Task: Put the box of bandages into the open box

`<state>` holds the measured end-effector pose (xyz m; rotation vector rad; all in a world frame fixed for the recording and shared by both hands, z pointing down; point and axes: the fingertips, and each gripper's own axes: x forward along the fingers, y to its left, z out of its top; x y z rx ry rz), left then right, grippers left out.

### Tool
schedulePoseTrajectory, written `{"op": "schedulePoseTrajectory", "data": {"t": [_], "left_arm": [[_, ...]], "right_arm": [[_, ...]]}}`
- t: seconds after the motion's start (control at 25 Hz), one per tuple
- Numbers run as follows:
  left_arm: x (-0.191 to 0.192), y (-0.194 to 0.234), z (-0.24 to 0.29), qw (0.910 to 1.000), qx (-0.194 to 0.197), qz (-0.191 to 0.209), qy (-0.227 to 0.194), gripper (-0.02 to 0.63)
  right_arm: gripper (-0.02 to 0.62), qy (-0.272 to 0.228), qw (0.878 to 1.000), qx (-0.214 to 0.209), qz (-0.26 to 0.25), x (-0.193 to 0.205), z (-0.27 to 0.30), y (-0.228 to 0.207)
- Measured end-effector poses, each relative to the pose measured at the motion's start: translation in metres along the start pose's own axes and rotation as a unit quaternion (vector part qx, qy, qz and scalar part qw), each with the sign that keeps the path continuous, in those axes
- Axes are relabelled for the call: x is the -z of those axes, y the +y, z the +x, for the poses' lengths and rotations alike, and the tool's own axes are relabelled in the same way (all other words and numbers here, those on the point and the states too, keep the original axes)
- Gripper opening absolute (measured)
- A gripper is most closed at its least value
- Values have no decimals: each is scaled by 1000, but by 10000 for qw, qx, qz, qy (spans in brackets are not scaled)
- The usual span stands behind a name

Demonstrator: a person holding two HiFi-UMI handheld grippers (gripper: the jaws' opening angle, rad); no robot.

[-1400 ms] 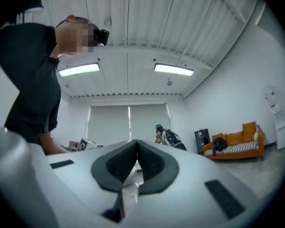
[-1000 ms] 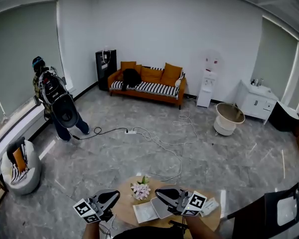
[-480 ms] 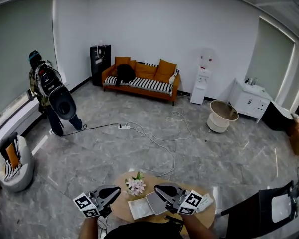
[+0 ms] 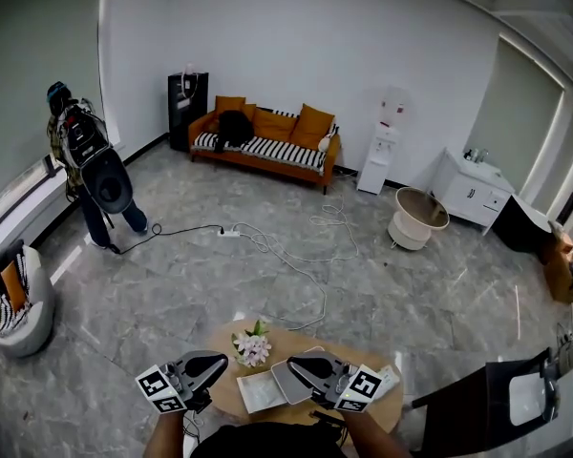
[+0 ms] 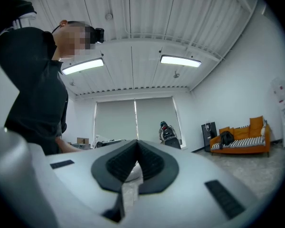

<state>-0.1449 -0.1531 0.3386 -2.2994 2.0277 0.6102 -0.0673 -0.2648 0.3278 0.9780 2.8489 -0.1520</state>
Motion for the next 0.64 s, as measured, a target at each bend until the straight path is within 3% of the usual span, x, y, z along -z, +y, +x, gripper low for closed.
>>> {"op": "schedulePoseTrajectory", "data": {"t": [0.12,0.28,0.64], "left_arm": [[6,-2,1,9998,132,-9,167,17],[9,-6,2,9983,518,-243,55,17],[20,10,15,9955,757,-245,521,17]], "right_arm": [[11,-9,9999,109,129,1,2,-1],[11,-143,9987,408,271,-4,2,-8],[11,33,9974,653,304,13,9,-7]]}}
